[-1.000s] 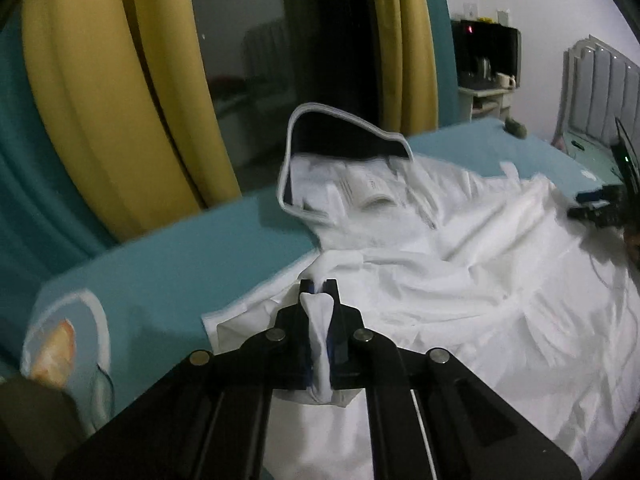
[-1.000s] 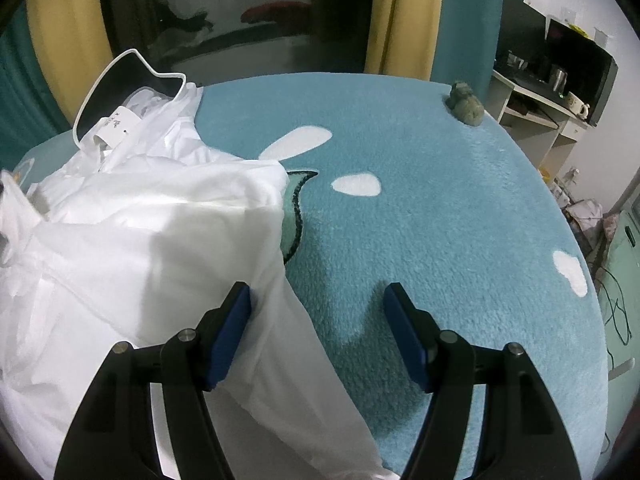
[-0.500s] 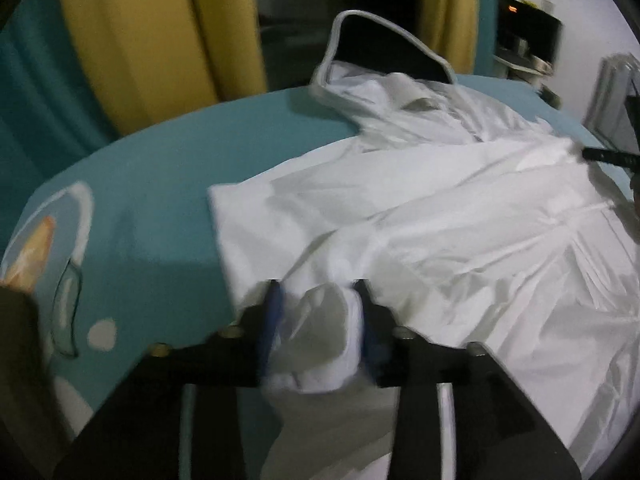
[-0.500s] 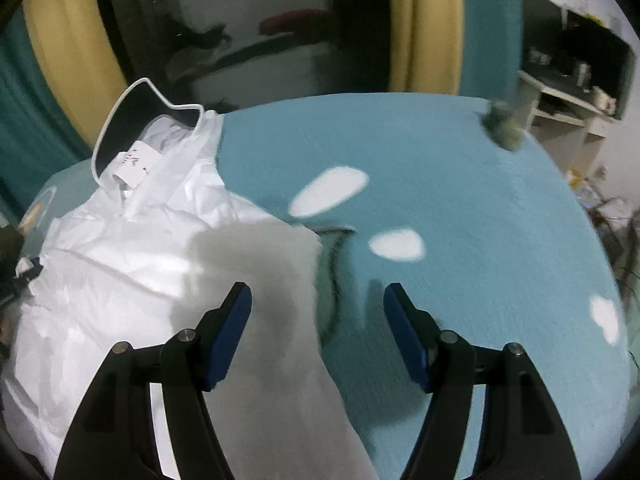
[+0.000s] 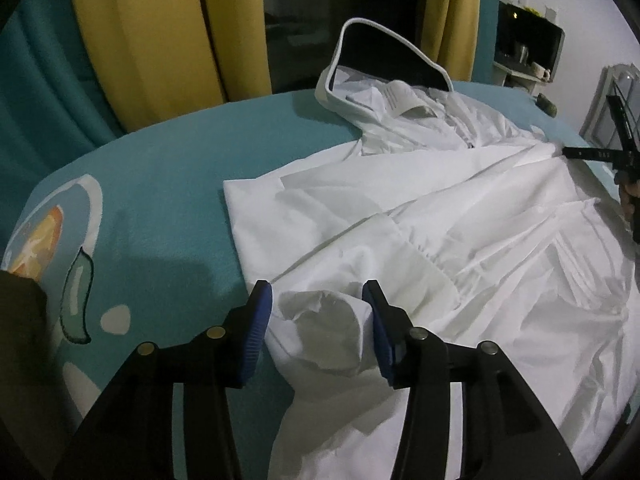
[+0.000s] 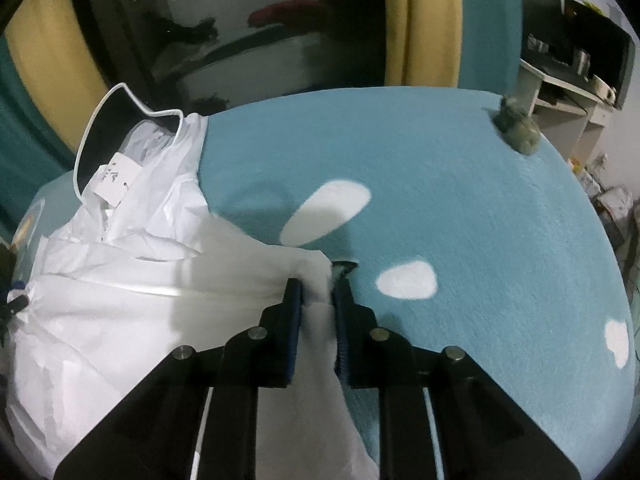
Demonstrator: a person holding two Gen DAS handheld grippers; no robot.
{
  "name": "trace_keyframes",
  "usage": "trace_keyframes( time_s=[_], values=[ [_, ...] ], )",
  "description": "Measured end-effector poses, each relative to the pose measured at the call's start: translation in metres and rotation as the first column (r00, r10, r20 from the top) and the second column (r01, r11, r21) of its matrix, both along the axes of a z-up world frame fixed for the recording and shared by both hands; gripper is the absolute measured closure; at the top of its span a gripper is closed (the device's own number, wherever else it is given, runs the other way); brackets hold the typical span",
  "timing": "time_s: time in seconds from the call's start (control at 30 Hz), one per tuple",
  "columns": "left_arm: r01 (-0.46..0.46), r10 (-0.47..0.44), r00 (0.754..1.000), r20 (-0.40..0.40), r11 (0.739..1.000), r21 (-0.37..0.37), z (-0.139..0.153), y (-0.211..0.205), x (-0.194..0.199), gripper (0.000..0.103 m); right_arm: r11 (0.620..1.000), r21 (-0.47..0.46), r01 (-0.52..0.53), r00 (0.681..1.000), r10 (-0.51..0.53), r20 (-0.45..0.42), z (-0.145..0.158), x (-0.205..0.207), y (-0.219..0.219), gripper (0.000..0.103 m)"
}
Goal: Fold large clothes
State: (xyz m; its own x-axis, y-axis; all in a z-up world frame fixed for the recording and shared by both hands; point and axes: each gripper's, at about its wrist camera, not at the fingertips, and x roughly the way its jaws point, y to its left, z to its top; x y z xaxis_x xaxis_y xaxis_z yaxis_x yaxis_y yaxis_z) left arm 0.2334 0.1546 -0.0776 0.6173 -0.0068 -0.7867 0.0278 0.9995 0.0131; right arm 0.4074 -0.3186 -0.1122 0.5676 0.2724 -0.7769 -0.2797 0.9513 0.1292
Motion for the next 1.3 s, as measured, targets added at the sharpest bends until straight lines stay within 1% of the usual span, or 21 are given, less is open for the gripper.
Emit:
trace_keyframes(
  time_s=[0.13,0.2,0.27,0.33,0.43,0.5,0.6,0.67,0.73,0.83,0.9,1.03,1.13,1.2,1.3],
  values=[
    [-0.006,0.006,1.000,0.001,1.000,-0.010,0.002,0.002,-0.010,0.052,0.999,-0.045,0.017,0.999,-0.016,0.027,0.012,-0.016,-0.005,0.078],
    [-0.015,0.015,1.000,-0.005,1.000,-0.015,0.001,0.005,-0.015,0.052,0.998,-0.067,0.018,0.999,-0.015,0.039,0.019,-0.025,-0.006,0.073],
    [-0.032,0.032,0.999,-0.014,0.999,-0.022,0.000,0.008,-0.020,0.051,0.997,-0.074,-0.005,0.999,0.009,0.042,0.023,-0.034,-0.004,0.066],
    [-0.064,0.064,0.998,-0.017,0.997,-0.034,0.000,0.015,-0.025,0.049,0.996,-0.082,-0.029,0.998,0.032,0.045,0.024,-0.041,0.000,0.061],
    [-0.089,0.090,0.996,0.010,0.994,-0.065,0.007,0.024,-0.034,0.045,0.993,-0.090,-0.077,0.996,0.081,0.042,0.025,-0.050,0.008,0.057],
    [-0.089,0.095,0.994,0.054,0.991,-0.099,0.014,0.031,-0.043,0.041,0.991,-0.094,-0.097,0.994,0.101,0.038,0.024,-0.051,0.014,0.056],
    [-0.113,0.121,0.990,0.077,0.988,-0.108,0.022,0.041,-0.043,0.038,0.989,-0.093,-0.112,0.992,0.116,0.041,0.024,-0.046,0.024,0.054],
    [-0.120,0.129,0.987,0.093,0.988,-0.100,0.028,0.042,-0.039,0.038,0.988,-0.091,-0.123,0.991,0.127,0.046,0.025,-0.042,0.033,0.054],
    [-0.120,0.129,0.987,0.100,0.989,-0.090,0.034,0.040,-0.024,0.038,0.985,-0.097,-0.141,0.988,0.146,0.048,0.026,-0.036,0.044,0.054],
    [-0.111,0.116,0.991,0.072,0.991,-0.075,0.035,0.031,0.008,0.038,0.974,-0.123,-0.188,0.979,0.195,0.054,0.026,-0.024,0.069,0.054],
    [-0.083,0.088,0.994,0.064,0.993,-0.087,0.035,0.022,0.027,0.038,0.964,-0.145,-0.222,0.970,0.233,0.065,0.027,-0.013,0.087,0.054],
    [-0.052,0.056,0.998,0.038,0.995,-0.090,0.024,0.008,0.054,0.038,0.943,-0.196,-0.268,0.950,0.293,0.108,0.032,0.017,0.131,0.054],
    [-0.076,0.078,0.997,0.014,0.992,-0.104,0.013,0.006,0.068,0.038,0.933,-0.214,-0.290,0.935,0.324,0.146,0.037,0.038,0.160,0.054],
    [-0.109,0.110,0.994,0.004,0.988,-0.108,0.008,0.009,0.072,0.038,0.919,-0.257,-0.298,0.918,0.350,0.185,0.039,0.052,0.186,0.054],
    [-0.152,0.154,0.988,0.003,0.980,-0.130,0.005,0.018,0.073,0.038,0.905,-0.297,-0.305,0.901,0.375,0.219,0.040,0.071,0.220,0.054]
  ],
)
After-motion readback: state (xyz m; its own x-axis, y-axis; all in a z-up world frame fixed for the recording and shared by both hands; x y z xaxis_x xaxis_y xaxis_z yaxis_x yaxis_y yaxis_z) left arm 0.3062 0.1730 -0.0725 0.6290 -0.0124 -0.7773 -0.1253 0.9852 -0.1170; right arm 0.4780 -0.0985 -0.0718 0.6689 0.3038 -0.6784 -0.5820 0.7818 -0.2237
